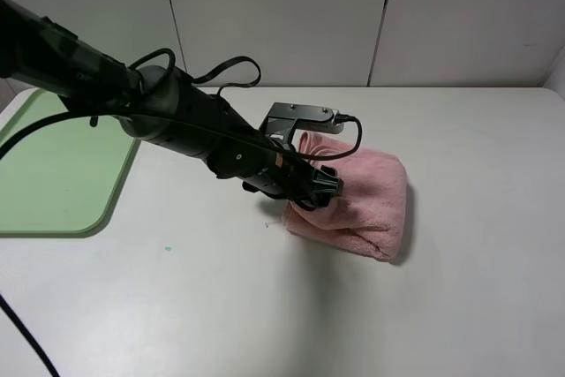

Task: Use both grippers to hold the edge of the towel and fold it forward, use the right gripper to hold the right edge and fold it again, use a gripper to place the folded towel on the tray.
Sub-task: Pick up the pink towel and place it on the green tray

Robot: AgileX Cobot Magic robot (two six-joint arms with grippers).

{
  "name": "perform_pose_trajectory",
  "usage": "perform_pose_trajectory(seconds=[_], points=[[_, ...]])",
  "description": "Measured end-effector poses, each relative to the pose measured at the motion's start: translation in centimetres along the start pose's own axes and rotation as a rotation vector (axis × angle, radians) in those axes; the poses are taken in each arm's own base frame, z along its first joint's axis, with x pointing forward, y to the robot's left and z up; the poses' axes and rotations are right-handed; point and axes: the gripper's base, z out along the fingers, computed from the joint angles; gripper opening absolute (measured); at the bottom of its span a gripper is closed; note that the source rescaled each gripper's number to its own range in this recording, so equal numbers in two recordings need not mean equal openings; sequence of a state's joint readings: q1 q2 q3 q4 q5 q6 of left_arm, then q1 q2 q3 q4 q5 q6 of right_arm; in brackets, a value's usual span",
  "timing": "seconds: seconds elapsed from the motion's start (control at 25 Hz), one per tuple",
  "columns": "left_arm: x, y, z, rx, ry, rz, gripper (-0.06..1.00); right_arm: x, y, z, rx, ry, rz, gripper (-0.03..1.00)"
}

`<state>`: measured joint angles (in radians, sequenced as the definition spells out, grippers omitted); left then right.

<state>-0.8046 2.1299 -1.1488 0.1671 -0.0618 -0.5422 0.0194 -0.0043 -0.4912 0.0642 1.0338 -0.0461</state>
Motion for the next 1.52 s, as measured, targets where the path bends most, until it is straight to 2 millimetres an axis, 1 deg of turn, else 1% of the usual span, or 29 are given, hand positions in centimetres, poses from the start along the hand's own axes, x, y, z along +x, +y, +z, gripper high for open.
perform_pose_trajectory(seconds=[0.32,0.6,0.64,0.72,0.96,1.12,1.16,1.52], points=[[0.6,-0.9,1.3,0.043,-0.032,0.011,0.80,0.0,0.0,0.0,0.000,0.000,0.000,1.00],[0.7,-1.2,1.6,0.059,-0.048,0.017,0.79,0.0,0.0,0.0,-0.003,0.000,0.002,1.00],[0.7,-1.2,1.7,0.059,-0.049,0.017,0.78,0.0,0.0,0.0,-0.003,0.000,0.002,1.00],[0.7,-1.2,1.7,0.061,-0.051,0.015,0.72,0.0,0.0,0.0,-0.003,0.000,0.002,1.00],[0.8,-1.2,1.8,0.063,-0.052,0.006,0.41,0.0,0.0,0.0,-0.004,0.000,0.002,1.00],[0.8,-1.2,1.8,0.063,-0.052,0.005,0.22,0.0,0.0,0.0,-0.004,0.000,0.002,1.00],[0.8,-1.2,1.8,0.063,-0.052,0.005,0.20,0.0,0.0,0.0,-0.004,0.000,0.002,1.00],[1.0,-1.1,2.0,0.060,-0.046,0.004,0.20,0.0,0.0,0.0,-0.004,0.000,0.002,1.00]])
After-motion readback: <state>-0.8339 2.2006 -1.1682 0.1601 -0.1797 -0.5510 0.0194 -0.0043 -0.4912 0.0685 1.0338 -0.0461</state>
